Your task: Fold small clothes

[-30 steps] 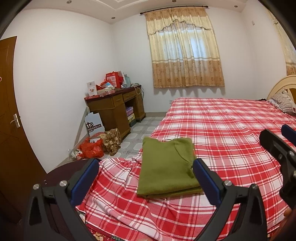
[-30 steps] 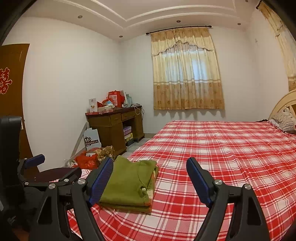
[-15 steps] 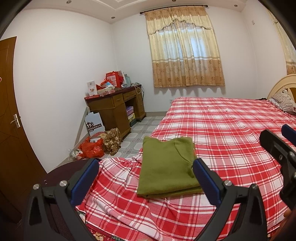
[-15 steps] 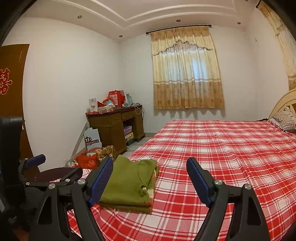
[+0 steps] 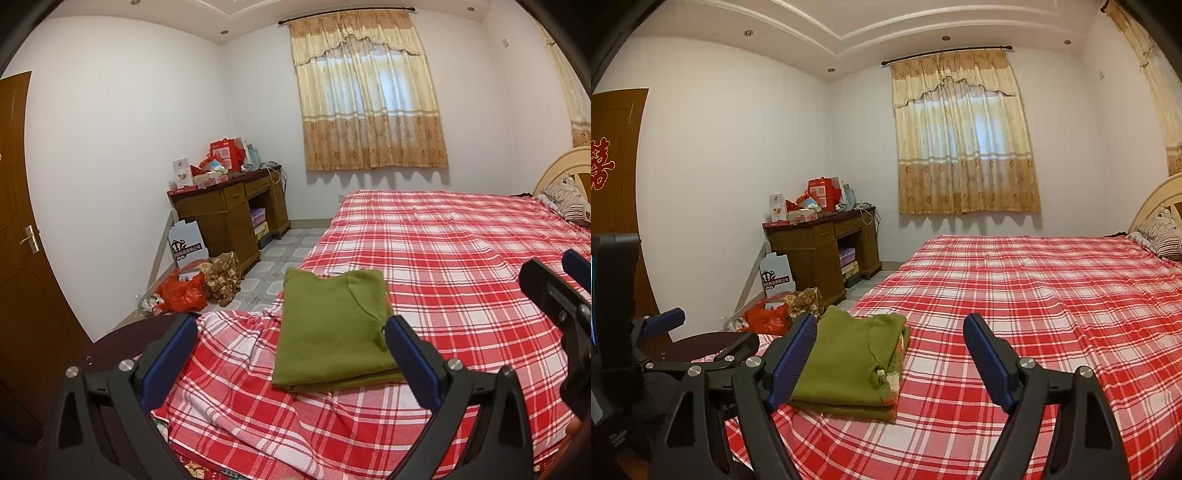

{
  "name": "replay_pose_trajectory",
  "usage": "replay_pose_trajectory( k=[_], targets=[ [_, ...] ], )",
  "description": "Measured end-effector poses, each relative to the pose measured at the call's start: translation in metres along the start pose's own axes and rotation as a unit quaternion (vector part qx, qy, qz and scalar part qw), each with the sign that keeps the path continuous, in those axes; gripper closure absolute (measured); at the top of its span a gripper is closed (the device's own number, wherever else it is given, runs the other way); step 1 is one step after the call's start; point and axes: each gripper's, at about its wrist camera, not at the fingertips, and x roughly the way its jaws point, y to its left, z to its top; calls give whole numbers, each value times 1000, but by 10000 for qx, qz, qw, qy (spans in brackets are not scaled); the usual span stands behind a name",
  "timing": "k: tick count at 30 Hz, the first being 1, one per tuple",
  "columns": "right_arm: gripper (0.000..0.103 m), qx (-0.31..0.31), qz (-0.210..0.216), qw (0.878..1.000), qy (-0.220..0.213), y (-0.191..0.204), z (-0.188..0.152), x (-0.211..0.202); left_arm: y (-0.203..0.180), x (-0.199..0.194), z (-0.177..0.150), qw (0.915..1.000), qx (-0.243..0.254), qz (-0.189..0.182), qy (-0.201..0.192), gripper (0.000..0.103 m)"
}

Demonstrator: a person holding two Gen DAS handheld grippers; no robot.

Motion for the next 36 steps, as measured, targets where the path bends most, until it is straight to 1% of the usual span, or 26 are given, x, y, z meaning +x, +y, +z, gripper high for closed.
replay_pose_trajectory(
  k=[6,14,18,26,36],
  targets=[
    [21,25,-30,10000,20,0,-3,2,-1,2,0,10000,14,-3,41,0],
    [21,85,-75,9999,71,-3,-7,5,1,14,-3,9996,-43,126,235,0],
    [21,117,-83,9999,94,-4,-9,6,0,14,-4,9996,-23,148,258,0],
    [21,127,-87,9998,111,-4,-10,6,0,16,-3,9994,-31,136,301,0],
    [21,161,-121,9997,119,-4,-13,7,2,21,-5,9987,-132,159,465,0]
  ],
)
